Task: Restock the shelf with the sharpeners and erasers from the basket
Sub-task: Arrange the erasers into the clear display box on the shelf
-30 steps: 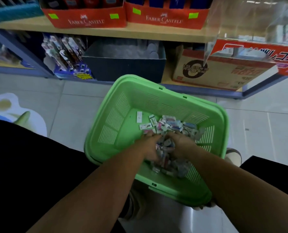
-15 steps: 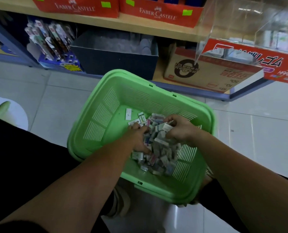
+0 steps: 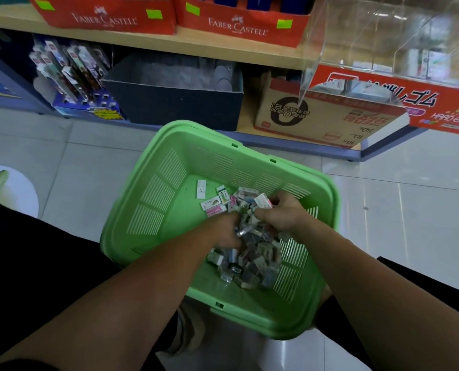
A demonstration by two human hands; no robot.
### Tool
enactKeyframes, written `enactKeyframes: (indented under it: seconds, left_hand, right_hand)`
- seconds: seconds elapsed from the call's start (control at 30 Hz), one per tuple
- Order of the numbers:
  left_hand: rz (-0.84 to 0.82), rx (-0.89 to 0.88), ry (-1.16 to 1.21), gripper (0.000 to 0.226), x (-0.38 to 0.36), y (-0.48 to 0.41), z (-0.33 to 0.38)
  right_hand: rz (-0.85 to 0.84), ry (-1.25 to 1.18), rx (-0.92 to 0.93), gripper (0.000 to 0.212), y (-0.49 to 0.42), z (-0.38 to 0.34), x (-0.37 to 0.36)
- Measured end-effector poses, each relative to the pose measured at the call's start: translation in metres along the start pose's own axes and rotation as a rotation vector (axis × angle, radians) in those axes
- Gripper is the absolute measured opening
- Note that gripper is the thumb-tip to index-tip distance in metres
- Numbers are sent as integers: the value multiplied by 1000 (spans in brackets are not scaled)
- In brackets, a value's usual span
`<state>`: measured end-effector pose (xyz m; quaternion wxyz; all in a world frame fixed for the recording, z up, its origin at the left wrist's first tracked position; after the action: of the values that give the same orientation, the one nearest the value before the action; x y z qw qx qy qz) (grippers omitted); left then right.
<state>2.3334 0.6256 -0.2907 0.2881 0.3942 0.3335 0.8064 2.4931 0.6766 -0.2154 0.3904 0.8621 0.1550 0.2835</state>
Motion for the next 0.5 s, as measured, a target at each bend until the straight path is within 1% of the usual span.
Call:
enactKeyframes:
  seconds: [0.07, 0.17, 0.2, 0.23, 0.27, 0.3, 0.33, 0.37, 0.43, 0.47, 0.5]
  left_hand:
    - [-7, -40, -26, 65, -5, -2, 0]
    - [9, -73, 4, 55, 0, 0, -2]
    - [14, -75, 13, 48, 3, 1, -3]
    - [27, -58, 30, 35, 6, 2, -7]
    - [56, -44, 68, 18, 11, 2, -10]
    - [91, -39, 105, 12, 17, 3, -13]
    - [132, -37, 155, 19, 24, 4, -16]
    - [166, -37, 185, 23, 31, 6, -19]
    - [205, -55, 237, 26, 46, 14, -17]
    - [218, -69, 267, 27, 53, 20, -14]
    - [232, -75, 290, 29, 61, 24, -12]
  right_hand:
    - [1, -23, 7, 32, -2, 1, -2]
    - [-18, -89, -4, 29, -3, 1, -2]
    - [-29, -95, -5, 31, -4, 1, -2]
    - [-41, -103, -2, 39, -4, 1, -3]
    - [-51, -110, -1, 52, -3, 0, -2]
    - [-57, -110, 1, 64, -2, -1, -2]
    - [-69, -106, 9, 70, 1, -3, -1]
    - [-77, -94, 26, 69, 5, -7, 1]
    - [-90, -57, 65, 58, 19, -16, 5]
    - [-97, -31, 81, 55, 27, -22, 8]
    - [-99, -4, 93, 57, 35, -28, 13]
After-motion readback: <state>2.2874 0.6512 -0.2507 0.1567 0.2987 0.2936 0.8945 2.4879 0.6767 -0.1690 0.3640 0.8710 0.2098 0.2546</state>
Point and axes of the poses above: each hand's wrist, its own y-axis away from the middle knuckle, its own x-axis out of the back of the hand, z = x × y, the point moved 4 cm from there along -y, towards the middle knuckle, and after that the axes turned 1 degree about x, right-handed, at the moved point
